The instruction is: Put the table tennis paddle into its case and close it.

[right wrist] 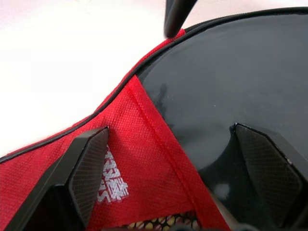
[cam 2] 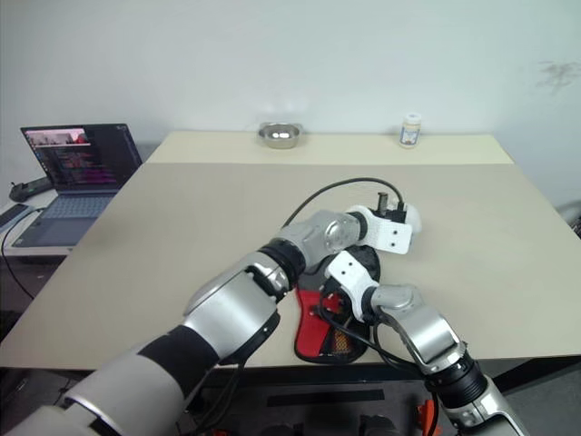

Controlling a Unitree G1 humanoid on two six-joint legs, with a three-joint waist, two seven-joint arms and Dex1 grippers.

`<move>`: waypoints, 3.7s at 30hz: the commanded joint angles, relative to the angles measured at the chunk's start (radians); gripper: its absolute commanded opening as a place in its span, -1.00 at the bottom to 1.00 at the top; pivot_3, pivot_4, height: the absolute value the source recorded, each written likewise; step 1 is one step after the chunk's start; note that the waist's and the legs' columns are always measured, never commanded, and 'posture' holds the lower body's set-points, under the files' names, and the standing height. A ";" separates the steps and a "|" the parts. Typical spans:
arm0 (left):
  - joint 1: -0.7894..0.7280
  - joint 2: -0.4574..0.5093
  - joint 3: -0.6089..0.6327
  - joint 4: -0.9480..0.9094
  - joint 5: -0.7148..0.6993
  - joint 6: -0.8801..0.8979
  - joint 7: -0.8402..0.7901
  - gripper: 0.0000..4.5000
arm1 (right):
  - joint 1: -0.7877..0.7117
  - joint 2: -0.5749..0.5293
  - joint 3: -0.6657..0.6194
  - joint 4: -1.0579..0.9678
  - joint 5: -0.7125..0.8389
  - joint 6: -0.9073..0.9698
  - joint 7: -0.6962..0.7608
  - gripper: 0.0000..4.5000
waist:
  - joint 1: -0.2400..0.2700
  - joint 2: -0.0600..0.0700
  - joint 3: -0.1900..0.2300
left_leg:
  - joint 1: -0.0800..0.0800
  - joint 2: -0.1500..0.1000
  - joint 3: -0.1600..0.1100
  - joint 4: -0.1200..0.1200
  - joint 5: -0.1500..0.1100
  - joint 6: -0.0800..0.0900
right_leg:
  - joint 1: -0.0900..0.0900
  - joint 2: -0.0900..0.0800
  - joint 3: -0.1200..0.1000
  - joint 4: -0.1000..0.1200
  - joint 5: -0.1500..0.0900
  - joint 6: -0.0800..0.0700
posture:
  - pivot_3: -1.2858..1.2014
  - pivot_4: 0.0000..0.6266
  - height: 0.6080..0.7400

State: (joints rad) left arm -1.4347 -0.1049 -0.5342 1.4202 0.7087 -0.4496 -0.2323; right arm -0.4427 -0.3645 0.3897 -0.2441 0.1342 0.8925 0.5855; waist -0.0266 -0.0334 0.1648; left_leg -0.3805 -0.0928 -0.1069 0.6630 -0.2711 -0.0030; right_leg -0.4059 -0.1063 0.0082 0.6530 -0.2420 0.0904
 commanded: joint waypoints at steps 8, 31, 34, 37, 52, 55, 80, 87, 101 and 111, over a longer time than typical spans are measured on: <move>-0.010 -0.049 0.060 -0.045 -0.078 -0.069 -0.163 -0.87 | 0.056 0.012 0.072 0.095 0.010 0.085 0.019 1.00 | 0.000 0.004 -0.003 | 0.000 0.000 0.000 0.000 0.000 0.000 | 0.000 0.000 0.000 -0.002 0.000 0.000 | 0.03 -0.52 1.00; 0.056 0.123 0.247 -0.069 -0.285 -0.044 -0.367 0.99 | -0.024 0.061 0.031 0.168 0.005 0.040 0.044 1.00 | -0.031 0.010 -0.011 | 0.002 0.003 0.001 0.000 0.000 0.000 | 0.000 0.003 0.002 0.000 0.000 0.000 | 0.03 -0.52 1.00; 0.066 0.185 0.320 -0.078 -0.350 -0.012 -0.386 0.99 | -0.044 0.072 0.000 0.121 0.040 0.073 0.050 1.00 | -0.030 0.010 -0.011 | 0.003 0.003 0.001 0.000 0.000 0.000 | 0.000 0.003 0.002 0.002 0.000 0.000 | 0.03 -0.52 1.00; 0.083 0.236 0.370 -0.089 -0.403 -0.001 -0.440 0.99 | -0.063 0.074 -0.032 0.055 0.069 0.111 0.051 1.00 | -0.023 0.010 -0.011 | 0.003 0.002 0.000 0.000 0.000 0.000 | 0.000 0.003 0.002 0.002 0.003 -0.005 | 0.03 -0.52 1.00; 0.361 0.331 0.520 -0.267 -0.696 0.144 -1.055 0.99 | -0.179 -0.184 -0.428 -0.349 0.354 0.435 0.081 1.00 | -0.003 0.010 -0.010 | -0.019 -0.001 -0.002 0.005 0.000 0.000 | -0.017 0.000 0.000 0.004 0.003 -0.006 | 0.03 -0.52 1.00; 0.422 0.317 0.489 -0.313 -0.695 0.153 -1.127 0.99 | -0.179 -0.267 -0.506 -0.282 0.328 0.408 0.059 1.00 | -0.003 0.010 -0.010 | -0.019 -0.001 -0.001 0.005 0.000 0.000 | -0.017 0.000 0.000 0.004 0.003 -0.006 | 0.03 -0.52 1.00; 0.457 0.298 0.418 -0.261 -0.670 0.125 -1.056 0.99 | -0.317 -0.108 -0.510 0.498 0.086 -0.039 -0.225 1.00 | -0.002 0.011 -0.010 | -0.001 -0.001 0.001 0.002 0.000 0.001 | -0.002 -0.001 0.002 0.004 0.003 -0.006 | 0.03 -0.52 1.00; 0.430 0.308 0.424 -0.252 -0.666 0.137 -1.055 1.00 | -0.303 -0.092 -0.501 0.503 0.078 -0.038 -0.223 0.71 | -0.005 0.011 -0.010 | -0.002 0.000 0.002 0.001 0.000 0.001 | -0.004 0.000 0.003 0.004 0.003 -0.006 | 0.03 -0.52 1.00; 0.475 0.324 0.338 -0.166 -0.557 0.099 -0.984 1.00 | -0.225 -0.109 -0.510 0.348 0.094 0.060 -0.223 -0.98 | -0.004 0.011 -0.010 | 0.000 0.000 0.001 0.001 0.000 0.001 | -0.001 0.000 0.002 0.004 0.003 -0.006 | 0.03 -0.52 1.00; 0.470 0.295 0.333 -0.154 -0.562 0.110 -0.977 1.00 | 0.025 -0.312 -0.575 -0.051 0.192 0.326 -0.131 -0.99 | 0.008 0.012 -0.011 | 0.000 0.000 -0.002 0.001 0.000 0.001 | 0.001 0.000 -0.001 0.001 0.003 -0.005 | 0.03 -0.52 1.00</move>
State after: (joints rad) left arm -0.9913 0.1826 -0.1603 1.2244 0.0867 -0.3579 -1.2268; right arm -0.4304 -0.6442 -0.1416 -0.2317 0.3103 1.1730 0.4435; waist -0.0191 -0.0218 0.1542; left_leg -0.3810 -0.0929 -0.1095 0.6641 -0.2713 -0.0015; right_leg -0.4043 -0.1068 0.0066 0.6525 -0.2389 0.0851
